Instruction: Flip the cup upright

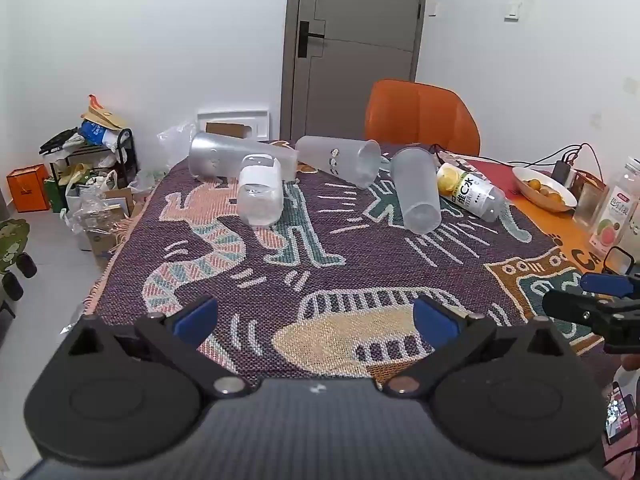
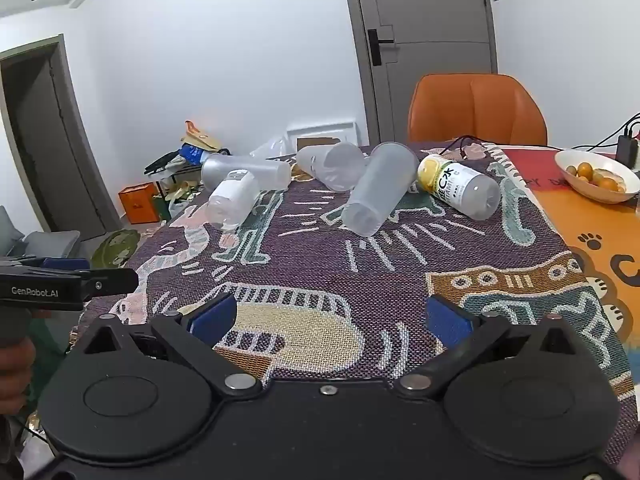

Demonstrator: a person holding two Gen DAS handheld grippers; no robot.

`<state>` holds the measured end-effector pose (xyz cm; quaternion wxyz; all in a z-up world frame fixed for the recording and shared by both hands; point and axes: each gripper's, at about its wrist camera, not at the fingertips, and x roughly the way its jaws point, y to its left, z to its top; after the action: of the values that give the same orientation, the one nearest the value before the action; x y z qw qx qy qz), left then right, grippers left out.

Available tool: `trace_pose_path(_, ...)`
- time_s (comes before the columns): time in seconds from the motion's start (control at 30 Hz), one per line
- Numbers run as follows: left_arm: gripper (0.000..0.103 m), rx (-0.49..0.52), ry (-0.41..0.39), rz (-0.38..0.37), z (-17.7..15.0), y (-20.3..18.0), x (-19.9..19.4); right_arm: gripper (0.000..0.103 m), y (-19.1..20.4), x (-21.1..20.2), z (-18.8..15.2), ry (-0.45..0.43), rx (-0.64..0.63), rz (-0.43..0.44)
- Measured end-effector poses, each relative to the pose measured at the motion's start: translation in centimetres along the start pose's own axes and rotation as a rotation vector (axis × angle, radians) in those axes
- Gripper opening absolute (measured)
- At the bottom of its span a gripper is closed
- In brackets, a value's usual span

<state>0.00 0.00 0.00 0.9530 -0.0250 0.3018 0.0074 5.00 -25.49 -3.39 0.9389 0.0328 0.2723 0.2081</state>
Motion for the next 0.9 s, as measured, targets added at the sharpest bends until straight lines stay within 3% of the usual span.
trace_pose_path(0.2,0.103,-0.011,-0.041,0.028,-0.2,-0.6,-0.8,0.103,0.2,-0.4,-0.1,0.014,-0.008,0.002)
trace_pose_path(0.33,0.103,-0.04,-0.016,-0.019,0.2,0.5,-0.6,0.103,0.1,-0.1,0.0,0.035,-0.007,-0.016)
trace_pose_path(0.9,0.103,-0.003,-0.014,-0.052,0.3,-0.2,0.7,0.103,-1.2,0.6,-0.6,0.029,0.044,-0.053)
